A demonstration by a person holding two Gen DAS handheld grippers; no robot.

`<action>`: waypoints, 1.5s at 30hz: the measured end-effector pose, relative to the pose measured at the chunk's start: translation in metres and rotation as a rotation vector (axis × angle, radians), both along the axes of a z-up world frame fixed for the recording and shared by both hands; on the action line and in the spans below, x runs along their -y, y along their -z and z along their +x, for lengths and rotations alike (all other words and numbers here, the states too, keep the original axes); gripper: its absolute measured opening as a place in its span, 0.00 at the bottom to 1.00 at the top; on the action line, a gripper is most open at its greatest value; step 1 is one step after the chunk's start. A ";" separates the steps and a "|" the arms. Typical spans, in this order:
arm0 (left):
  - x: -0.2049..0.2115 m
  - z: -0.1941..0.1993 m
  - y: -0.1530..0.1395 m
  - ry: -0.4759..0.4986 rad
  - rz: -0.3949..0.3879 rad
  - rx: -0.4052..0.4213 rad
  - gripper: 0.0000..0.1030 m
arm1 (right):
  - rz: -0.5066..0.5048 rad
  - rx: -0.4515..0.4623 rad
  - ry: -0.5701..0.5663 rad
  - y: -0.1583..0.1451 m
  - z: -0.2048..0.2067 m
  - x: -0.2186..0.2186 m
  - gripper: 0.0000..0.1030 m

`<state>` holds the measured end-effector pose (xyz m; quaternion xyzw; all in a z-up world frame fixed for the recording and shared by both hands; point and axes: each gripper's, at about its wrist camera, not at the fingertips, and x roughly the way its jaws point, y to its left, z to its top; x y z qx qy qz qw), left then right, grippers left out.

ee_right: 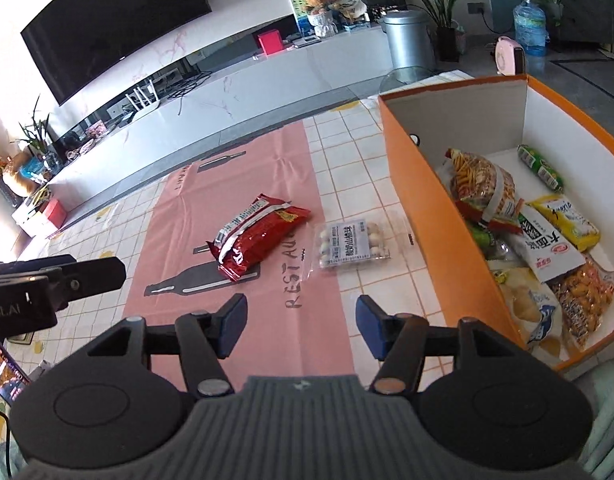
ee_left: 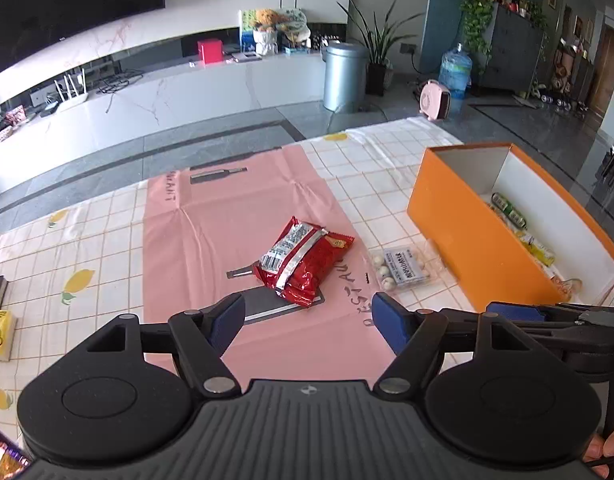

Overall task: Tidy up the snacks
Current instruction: 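Move both tools back over the red bag and egg pack, then grasp the red chip bag with the left gripper while the right gripper grasps the white quail-egg pack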

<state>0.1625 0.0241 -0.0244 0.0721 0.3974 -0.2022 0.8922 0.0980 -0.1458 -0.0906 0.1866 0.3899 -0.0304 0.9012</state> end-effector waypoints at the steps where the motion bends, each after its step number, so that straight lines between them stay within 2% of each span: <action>1: 0.000 0.005 0.004 0.006 0.004 -0.009 0.82 | 0.011 -0.012 0.015 0.005 0.005 0.001 0.60; 7: 0.002 0.039 0.027 0.057 0.034 -0.039 0.83 | 0.078 -0.083 0.093 0.029 0.038 0.006 0.60; 16: 0.007 0.093 0.070 0.111 0.052 -0.104 0.83 | 0.058 -0.201 0.161 0.067 0.089 0.011 0.60; 25: 0.019 0.134 0.097 0.252 0.057 -0.100 0.83 | 0.037 -0.180 0.221 0.075 0.131 0.025 0.65; 31: 0.027 0.148 0.105 0.333 0.048 -0.099 0.85 | -0.023 -0.157 0.168 0.077 0.156 0.019 0.66; 36: 0.036 0.147 0.113 0.396 0.098 -0.093 0.88 | -0.050 -0.137 0.104 0.078 0.168 0.015 0.66; 41: 0.042 0.151 0.121 0.383 0.117 -0.100 0.92 | -0.094 -0.134 0.058 0.080 0.179 0.007 0.70; 45: 0.040 0.154 0.121 0.320 0.107 -0.118 0.91 | -0.157 -0.128 0.029 0.083 0.185 -0.004 0.73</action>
